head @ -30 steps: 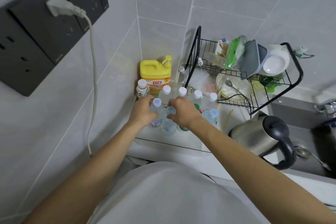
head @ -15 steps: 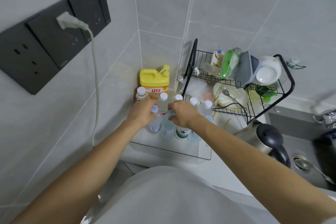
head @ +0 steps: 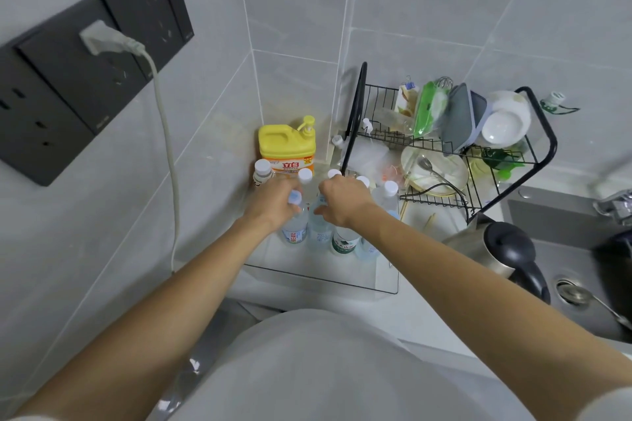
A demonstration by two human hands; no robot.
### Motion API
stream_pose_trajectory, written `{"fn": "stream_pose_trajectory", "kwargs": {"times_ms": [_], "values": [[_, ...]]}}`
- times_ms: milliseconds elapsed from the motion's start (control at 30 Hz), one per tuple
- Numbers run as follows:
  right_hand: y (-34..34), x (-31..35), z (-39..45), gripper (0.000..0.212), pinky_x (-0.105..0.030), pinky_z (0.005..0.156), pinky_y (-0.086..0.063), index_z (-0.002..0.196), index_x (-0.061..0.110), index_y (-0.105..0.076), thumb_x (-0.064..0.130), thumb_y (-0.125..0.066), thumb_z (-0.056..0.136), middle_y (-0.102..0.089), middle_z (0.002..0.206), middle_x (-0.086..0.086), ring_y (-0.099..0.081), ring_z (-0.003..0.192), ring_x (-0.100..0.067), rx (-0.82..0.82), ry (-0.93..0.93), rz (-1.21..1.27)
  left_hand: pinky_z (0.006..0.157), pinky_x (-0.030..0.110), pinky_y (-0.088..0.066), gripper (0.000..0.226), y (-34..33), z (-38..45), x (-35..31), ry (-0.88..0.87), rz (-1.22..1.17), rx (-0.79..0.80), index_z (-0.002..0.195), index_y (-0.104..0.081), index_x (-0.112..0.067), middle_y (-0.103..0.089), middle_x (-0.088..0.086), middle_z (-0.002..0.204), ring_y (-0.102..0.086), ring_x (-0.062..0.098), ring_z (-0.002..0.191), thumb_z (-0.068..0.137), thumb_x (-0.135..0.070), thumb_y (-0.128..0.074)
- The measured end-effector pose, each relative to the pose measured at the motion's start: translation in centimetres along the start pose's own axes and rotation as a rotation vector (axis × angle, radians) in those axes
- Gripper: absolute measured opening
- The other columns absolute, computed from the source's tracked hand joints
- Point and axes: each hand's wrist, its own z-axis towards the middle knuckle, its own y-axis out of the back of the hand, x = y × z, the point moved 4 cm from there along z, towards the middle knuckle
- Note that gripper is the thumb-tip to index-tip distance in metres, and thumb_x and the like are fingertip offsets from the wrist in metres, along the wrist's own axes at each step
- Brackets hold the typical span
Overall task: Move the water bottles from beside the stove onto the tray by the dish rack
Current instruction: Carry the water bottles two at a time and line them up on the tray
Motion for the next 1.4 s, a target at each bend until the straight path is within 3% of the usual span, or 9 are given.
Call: {"fn": "stream_pose_trajectory", "kwargs": {"times_ms": [100, 300, 633, 1067, 1200, 1400], "values": [[0.09, -0.19, 0.18, 0.041, -0.037, 0.074, -0.04, 0.117, 0.009, -0.064, 0.044, -0.07, 0.096, -0.064, 0.119, -0.015, -0.063, 0.111, -0.037, 0.005, -0.004, 0.005, 0.068, 0.033, -0.045, 0.033, 0.05, 0.41, 0.09, -0.001, 0.033, 0.039, 0.084, -0.052, -0.031, -0.068, -0.001, 0.102, -0.064, 0.029, 0.093, 0.078, -0.021, -0.083], [-0.01, -0.19, 0.54, 0.041, -0.037, 0.074, -0.041, 0.117, 0.009, -0.065, 0.043, -0.07, 0.096, -0.064, 0.118, -0.015, -0.065, 0.11, -0.038, 0.017, -0.013, 0.011, 0.075, 0.038, -0.054, 0.039, -0.03, 0.64, -0.04, -0.027, 0.049, 0.043, 0.082, -0.05, -0.033, -0.067, -0.001, 0.109, -0.064, 0.029, 0.099, 0.077, -0.02, -0.087], [-0.06, -0.4, 0.81, 0.044, -0.037, 0.074, -0.041, 0.116, 0.008, -0.065, 0.046, -0.071, 0.095, -0.063, 0.117, -0.015, -0.064, 0.11, -0.038, 0.012, -0.006, 0.008, 0.069, 0.032, -0.04, 0.036, -0.27, 0.85, -0.01, -0.015, 0.056, 0.034, 0.081, -0.051, -0.028, -0.066, 0.001, 0.106, -0.063, 0.03, 0.097, 0.08, -0.015, -0.085], [0.16, -0.5, 0.83, 0.043, -0.036, 0.071, -0.04, 0.107, 0.007, -0.066, 0.048, -0.069, 0.096, -0.065, 0.108, -0.015, -0.065, 0.102, -0.037, -0.007, 0.01, 0.016, 0.071, 0.033, -0.042, 0.032, -0.02, 0.44, -0.51, -0.013, 0.057, 0.01, 0.085, -0.053, -0.027, -0.058, -0.003, 0.1, -0.062, 0.029, 0.097, 0.082, -0.02, -0.084], [0.05, -0.58, 0.88, 0.043, -0.036, 0.07, -0.04, 0.103, 0.008, -0.066, 0.05, -0.068, 0.096, -0.057, 0.097, -0.012, -0.066, 0.101, -0.036, -0.009, 0.008, 0.021, 0.069, 0.034, -0.045, 0.023, -0.15, 0.44, -0.37, -0.023, 0.056, -0.004, 0.088, -0.06, -0.022, -0.062, 0.0, 0.105, -0.063, 0.03, 0.096, 0.082, -0.02, -0.081], [-0.14, -0.76, 0.95, 0.045, -0.037, 0.071, -0.042, 0.104, 0.007, -0.066, 0.051, -0.067, 0.096, -0.064, 0.108, -0.016, -0.065, 0.102, -0.037, -0.004, 0.0, 0.021, 0.073, 0.037, -0.051, 0.023, -0.26, 0.46, -0.36, -0.034, 0.053, -0.026, 0.099, -0.066, -0.018, -0.064, 0.002, 0.111, -0.063, 0.03, 0.099, 0.082, -0.022, -0.081]]}}
